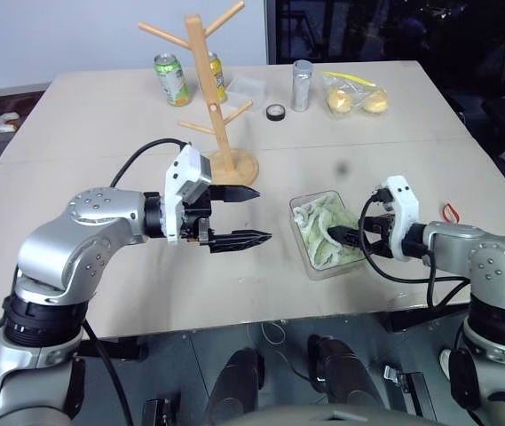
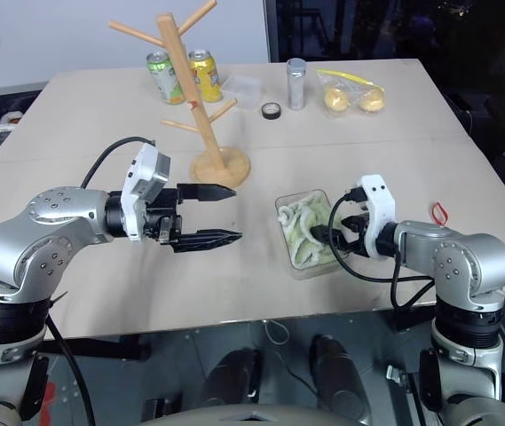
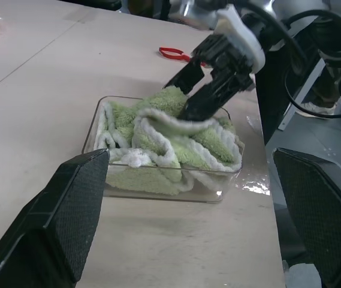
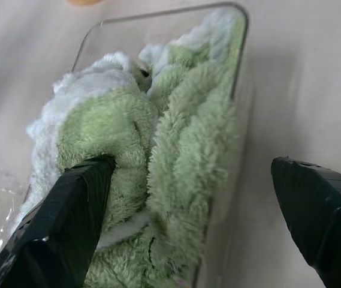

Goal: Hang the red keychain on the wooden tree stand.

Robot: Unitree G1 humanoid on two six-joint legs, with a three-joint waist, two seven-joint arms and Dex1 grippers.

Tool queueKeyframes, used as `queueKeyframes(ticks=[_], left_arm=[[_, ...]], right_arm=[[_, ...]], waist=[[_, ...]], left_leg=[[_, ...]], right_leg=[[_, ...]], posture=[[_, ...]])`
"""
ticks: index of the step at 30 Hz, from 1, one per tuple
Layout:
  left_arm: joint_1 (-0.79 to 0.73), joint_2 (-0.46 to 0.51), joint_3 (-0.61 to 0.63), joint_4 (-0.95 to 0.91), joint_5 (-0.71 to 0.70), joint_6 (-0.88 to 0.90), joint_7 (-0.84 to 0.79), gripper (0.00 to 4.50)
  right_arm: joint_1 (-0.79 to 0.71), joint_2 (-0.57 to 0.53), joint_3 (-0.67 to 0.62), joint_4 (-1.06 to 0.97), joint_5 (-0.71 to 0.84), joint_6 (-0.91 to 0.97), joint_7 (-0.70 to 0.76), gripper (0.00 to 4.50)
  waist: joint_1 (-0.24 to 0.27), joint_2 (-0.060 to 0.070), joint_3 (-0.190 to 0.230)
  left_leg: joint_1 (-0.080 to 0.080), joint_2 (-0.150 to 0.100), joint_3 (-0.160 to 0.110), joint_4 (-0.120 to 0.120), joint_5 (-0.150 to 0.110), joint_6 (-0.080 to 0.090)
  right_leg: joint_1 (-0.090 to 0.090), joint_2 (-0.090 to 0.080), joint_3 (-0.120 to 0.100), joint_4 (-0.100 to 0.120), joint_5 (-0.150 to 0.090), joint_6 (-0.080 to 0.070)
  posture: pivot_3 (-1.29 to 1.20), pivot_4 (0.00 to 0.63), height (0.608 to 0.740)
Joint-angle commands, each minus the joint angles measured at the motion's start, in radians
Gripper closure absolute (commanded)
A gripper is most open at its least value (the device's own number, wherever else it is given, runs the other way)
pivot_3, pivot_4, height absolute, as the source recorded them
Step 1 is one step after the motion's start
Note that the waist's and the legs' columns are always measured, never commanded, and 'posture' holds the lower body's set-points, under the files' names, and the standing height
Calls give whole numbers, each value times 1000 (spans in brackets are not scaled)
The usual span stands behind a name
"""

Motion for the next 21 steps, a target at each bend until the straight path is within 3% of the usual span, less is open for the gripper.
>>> queueKeyframes(ticks=[1, 3, 7, 9, 10, 17, 21], left_arm=[[-20, 3, 18, -24, -11, -19, -2, 0], [-21, 2, 17, -22, -9, -24, -3, 0], [-21, 3, 14, -19, -6, -32, -5, 0], [-24, 2, 13, -15, -4, -36, -7, 0], [-24, 2, 12, -15, -4, -37, -7, 0], [-62, -16, 18, -7, -21, -29, 6, 0], [-110, -94, 35, 28, -4, -49, 93, 0]], right_arm=[[-11, -13, 33, 10, -18, -48, -7, 576], [-4, -25, 49, 23, -29, -69, -3, 1137], [8, -46, 61, 32, -31, -96, 5, 3022], [9, -48, 62, 32, -33, -103, 5, 4268], [9, -48, 61, 32, -33, -105, 5, 4445], [-42, -39, -1, -15, -22, -89, -15, 4445], [-154, -34, -49, 124, -109, -222, -86, 4445]], waist=[[0, 0, 0], [0, 0, 0], [0, 0, 0], [0, 0, 0], [-1, 0, 0], [0, 0, 0], [0, 0, 0]], left_leg=[[0, 0, 0, 0, 0, 0], [0, 0, 0, 0, 0, 0], [0, 0, 0, 0, 0, 0], [0, 0, 0, 0, 0, 0], [0, 0, 0, 0, 0, 0], [0, 0, 0, 0, 0, 0], [0, 0, 0, 0, 0, 0]], right_leg=[[0, 0, 0, 0, 0, 0], [0, 0, 0, 0, 0, 0], [0, 0, 0, 0, 0, 0], [0, 0, 0, 0, 0, 0], [0, 0, 0, 0, 0, 0], [0, 0, 0, 0, 0, 0], [0, 0, 0, 0, 0, 0]], posture=[[0, 150, 740], [0, 150, 740], [0, 150, 740], [0, 150, 740], [0, 150, 740], [0, 150, 740], [0, 150, 740]])
